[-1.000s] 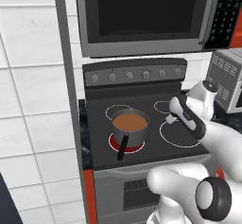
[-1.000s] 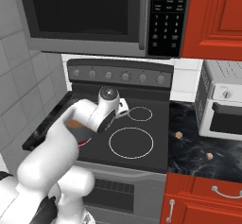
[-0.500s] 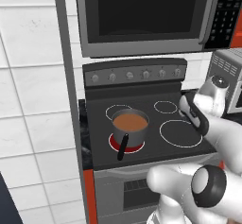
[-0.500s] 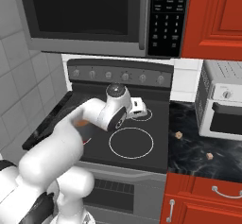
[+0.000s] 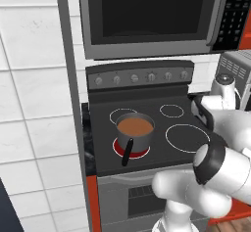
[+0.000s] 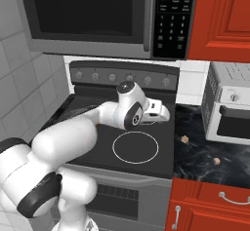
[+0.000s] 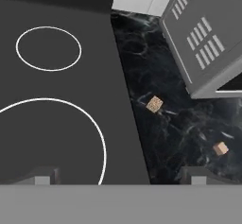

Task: Pick up the sugar cube(s) and place them in the saucepan with hot chocolate.

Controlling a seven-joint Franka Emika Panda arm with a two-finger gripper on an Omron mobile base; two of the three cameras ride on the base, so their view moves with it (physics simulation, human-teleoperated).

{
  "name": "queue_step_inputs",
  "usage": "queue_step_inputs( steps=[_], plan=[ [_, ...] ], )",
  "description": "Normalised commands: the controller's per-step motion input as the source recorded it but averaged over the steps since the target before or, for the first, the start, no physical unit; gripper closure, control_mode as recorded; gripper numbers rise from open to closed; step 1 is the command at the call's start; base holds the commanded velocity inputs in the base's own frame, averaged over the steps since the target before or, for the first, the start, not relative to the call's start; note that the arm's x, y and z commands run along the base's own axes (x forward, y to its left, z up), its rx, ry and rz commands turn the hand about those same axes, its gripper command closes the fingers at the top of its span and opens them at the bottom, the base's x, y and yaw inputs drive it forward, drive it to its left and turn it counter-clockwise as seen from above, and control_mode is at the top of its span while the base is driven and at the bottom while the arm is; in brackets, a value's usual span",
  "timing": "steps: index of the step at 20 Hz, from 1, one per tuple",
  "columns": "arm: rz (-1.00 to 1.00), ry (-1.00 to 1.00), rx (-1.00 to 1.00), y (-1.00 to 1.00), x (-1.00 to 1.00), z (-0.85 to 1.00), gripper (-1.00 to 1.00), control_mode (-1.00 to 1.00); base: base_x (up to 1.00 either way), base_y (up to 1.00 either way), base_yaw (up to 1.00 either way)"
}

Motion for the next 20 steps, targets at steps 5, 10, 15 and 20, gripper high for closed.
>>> queue_step_inputs(
  steps=[5,10,15,20],
  plan=[
    [-0.13,0.04,0.00,-0.17,0.24,-0.20,-1.00,-1.00,0.00,0.00,0.00],
    [0.00,0.03,0.03,-0.41,0.06,-0.08,-1.00,-1.00,0.00,0.00,0.00],
    [0.00,0.00,0.07,-0.60,0.00,0.00,-1.00,-1.00,0.00,0.00,0.00],
    [0.00,0.00,0.15,-0.55,-0.02,-0.01,-1.00,-1.00,0.00,0.00,0.00]
  ],
)
